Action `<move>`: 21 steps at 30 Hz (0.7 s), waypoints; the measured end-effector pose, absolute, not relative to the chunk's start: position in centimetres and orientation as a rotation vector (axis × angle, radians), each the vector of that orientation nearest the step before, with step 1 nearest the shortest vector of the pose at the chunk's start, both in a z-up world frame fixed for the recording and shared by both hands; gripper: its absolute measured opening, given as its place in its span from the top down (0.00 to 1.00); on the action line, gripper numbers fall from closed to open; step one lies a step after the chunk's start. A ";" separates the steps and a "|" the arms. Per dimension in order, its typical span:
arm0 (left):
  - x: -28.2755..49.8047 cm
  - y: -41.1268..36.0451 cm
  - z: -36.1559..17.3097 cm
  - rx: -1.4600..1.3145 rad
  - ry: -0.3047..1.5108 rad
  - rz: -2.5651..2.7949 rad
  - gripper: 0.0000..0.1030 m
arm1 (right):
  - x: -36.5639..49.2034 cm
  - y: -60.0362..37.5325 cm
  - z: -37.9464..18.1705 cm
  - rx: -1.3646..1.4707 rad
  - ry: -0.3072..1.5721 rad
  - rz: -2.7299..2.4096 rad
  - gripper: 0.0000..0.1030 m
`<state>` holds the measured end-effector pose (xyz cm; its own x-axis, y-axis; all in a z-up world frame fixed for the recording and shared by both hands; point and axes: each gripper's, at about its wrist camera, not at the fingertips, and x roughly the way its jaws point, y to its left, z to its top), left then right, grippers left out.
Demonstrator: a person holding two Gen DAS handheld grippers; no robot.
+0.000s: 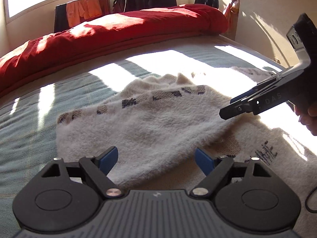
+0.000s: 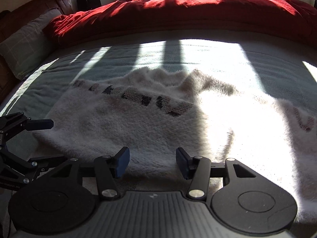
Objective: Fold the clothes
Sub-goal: 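Raise both open grippers away from the folded sleeves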
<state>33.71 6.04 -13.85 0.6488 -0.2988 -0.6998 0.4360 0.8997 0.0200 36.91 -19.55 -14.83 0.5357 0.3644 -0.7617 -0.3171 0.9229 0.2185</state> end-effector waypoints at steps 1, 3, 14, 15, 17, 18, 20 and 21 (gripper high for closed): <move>34.1 5.7 -14.2 0.190 0.780 -0.418 0.18 | 36.9 -20.0 -15.0 0.061 0.929 0.394 0.40; 34.9 5.6 -15.5 0.161 0.856 -0.402 0.18 | 36.8 -21.3 -15.7 0.095 0.976 0.357 0.40; 28.6 4.0 -9.4 0.226 0.868 -0.400 0.18 | 30.1 -25.9 -10.4 0.074 0.958 0.312 0.32; 27.6 3.6 -9.4 0.226 0.879 -0.408 0.18 | 29.2 -25.8 -10.5 0.065 0.967 0.316 0.30; 25.4 2.7 -9.9 0.225 0.907 -0.420 0.17 | 27.4 -25.7 -10.9 0.045 0.988 0.323 0.30; 24.4 2.2 -10.5 0.222 0.924 -0.424 0.17 | 26.5 -25.5 -11.4 0.034 1.006 0.326 0.30; 22.2 1.2 -11.9 0.217 0.960 -0.435 0.17 | 24.9 -25.0 -12.5 -0.003 1.039 0.329 0.30; 21.1 0.7 -12.6 0.214 0.977 -0.441 0.17 | 23.9 -24.6 -13.3 -0.035 1.059 0.324 0.30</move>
